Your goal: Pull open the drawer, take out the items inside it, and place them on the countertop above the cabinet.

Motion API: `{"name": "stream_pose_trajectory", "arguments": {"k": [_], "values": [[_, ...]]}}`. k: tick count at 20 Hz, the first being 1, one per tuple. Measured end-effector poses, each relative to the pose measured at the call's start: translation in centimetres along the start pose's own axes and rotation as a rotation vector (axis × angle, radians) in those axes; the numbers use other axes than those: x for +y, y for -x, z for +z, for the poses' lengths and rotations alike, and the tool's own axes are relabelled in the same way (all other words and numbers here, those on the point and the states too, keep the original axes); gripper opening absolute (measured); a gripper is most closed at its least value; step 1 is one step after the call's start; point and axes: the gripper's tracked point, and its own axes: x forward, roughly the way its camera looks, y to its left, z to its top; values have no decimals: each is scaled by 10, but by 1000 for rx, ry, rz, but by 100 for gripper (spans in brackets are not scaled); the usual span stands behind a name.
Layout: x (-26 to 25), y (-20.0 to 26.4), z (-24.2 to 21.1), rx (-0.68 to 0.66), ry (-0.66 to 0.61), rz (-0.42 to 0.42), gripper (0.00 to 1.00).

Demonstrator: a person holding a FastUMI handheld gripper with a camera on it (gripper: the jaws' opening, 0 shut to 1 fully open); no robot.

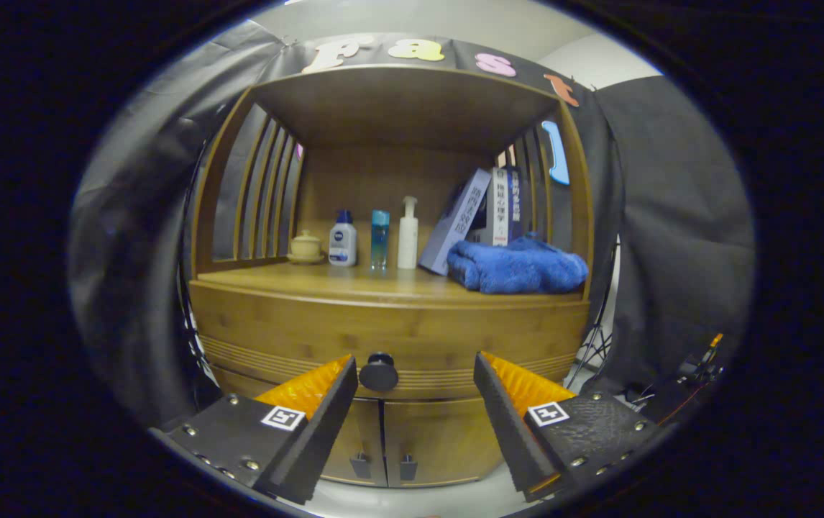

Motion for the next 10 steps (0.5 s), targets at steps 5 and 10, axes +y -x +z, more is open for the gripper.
{"name": "stream_pose_trajectory", "arguments": {"k": [5,10], "values": [[13,-39,-26,69,-56,27,97],[29,-58,-35,88,-100,66,82]]}}
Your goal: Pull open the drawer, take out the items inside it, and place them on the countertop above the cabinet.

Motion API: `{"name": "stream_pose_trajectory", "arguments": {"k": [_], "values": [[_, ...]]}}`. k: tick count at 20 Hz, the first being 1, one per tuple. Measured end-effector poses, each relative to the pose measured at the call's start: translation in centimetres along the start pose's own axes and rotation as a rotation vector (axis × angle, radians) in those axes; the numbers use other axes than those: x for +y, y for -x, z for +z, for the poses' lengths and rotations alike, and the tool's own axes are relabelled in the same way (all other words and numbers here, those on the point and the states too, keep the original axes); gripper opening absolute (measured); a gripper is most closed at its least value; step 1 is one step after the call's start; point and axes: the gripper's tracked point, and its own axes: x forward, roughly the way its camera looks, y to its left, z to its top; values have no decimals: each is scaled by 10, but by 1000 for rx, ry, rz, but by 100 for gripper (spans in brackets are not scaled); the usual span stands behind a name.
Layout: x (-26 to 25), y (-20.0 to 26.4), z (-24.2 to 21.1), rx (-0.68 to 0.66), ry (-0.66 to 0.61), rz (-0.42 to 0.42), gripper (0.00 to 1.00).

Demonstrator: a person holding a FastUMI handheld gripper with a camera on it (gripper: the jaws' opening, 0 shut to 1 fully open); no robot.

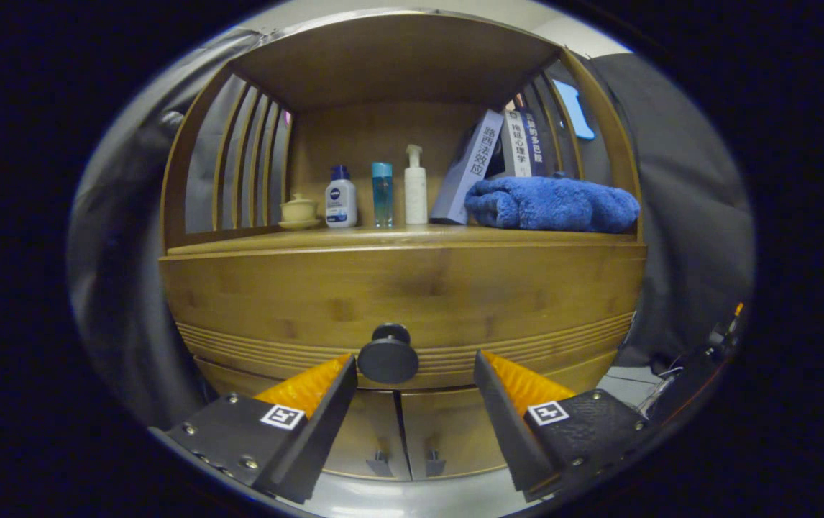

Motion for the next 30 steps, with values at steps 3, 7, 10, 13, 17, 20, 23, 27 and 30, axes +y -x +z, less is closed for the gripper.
{"name": "stream_pose_trajectory", "arguments": {"k": [3,7,10,13,17,20,23,27,30], "values": [[12,-12,5,-28,1,-1,59],[10,-13,12,-57,75,-65,43],[8,-12,11,-85,63,-87,39],[9,-3,8,-88,45,-59,31],[10,30,2,-82,23,-11,31],[9,63,-2,-78,8,-8,31],[6,94,-7,-82,27,-58,31],[6,136,-24,-63,-10,-51,31],[5,160,-28,-78,24,-37,31]]}}
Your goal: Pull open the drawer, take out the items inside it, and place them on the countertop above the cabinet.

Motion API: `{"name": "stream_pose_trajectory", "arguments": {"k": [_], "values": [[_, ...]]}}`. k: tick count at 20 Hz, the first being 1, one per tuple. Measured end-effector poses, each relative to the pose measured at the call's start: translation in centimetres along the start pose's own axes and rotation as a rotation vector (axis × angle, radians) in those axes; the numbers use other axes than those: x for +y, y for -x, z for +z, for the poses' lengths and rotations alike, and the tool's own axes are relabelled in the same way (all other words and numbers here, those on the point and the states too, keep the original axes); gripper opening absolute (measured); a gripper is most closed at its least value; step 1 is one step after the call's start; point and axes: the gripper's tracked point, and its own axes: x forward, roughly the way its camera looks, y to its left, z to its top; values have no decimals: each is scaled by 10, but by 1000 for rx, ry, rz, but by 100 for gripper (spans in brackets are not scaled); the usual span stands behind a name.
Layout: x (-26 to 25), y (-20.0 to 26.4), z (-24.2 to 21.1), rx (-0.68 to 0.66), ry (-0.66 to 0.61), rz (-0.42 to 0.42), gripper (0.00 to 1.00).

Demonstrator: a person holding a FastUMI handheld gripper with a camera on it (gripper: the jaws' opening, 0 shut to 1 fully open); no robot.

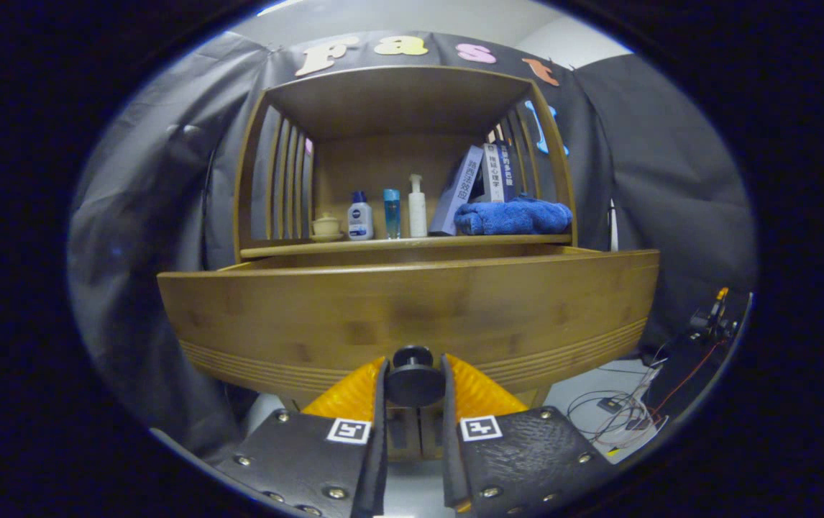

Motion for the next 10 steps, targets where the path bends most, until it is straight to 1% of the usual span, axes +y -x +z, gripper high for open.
{"name": "stream_pose_trajectory", "arguments": {"k": [3,5,7,8,10], "values": [[-1,12,-4,42,-44,16,31],[-3,19,-1,34,-35,16,31],[-2,29,-5,46,-63,21,31],[-2,32,-6,57,-63,20,31],[-1,37,-7,55,-22,25,31]]}}
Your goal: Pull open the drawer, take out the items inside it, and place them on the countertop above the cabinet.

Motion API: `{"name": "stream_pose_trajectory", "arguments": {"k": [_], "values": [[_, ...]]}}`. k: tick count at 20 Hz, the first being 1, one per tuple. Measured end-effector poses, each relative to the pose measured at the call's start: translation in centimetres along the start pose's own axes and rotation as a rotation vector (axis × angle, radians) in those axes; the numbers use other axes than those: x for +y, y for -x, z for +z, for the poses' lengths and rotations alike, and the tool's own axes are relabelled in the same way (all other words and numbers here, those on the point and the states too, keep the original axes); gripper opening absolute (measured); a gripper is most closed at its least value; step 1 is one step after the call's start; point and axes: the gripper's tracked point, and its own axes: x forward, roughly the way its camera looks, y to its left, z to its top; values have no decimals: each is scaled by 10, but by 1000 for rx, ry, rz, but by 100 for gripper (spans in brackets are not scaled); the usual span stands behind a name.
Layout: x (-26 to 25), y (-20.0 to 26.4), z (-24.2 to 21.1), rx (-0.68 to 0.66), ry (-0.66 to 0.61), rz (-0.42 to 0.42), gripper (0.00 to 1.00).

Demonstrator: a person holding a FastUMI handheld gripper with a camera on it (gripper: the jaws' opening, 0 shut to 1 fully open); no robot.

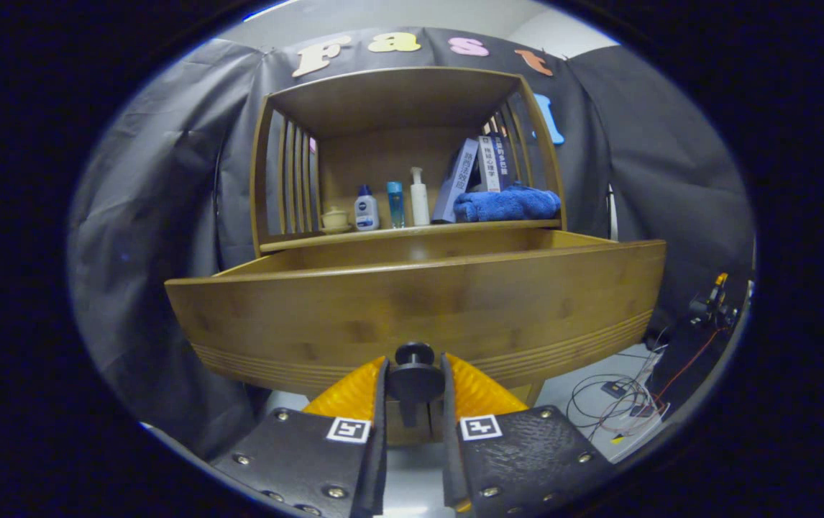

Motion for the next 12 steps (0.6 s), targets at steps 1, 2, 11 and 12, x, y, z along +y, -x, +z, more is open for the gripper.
{"name": "stream_pose_trajectory", "arguments": {"k": [1,2,11,12], "values": [[0,0,0,6,11,0,31],[0,-1,-1,20,14,2,31],[25,15,54,3,76,54,100],[27,18,66,-8,73,57,100]]}}
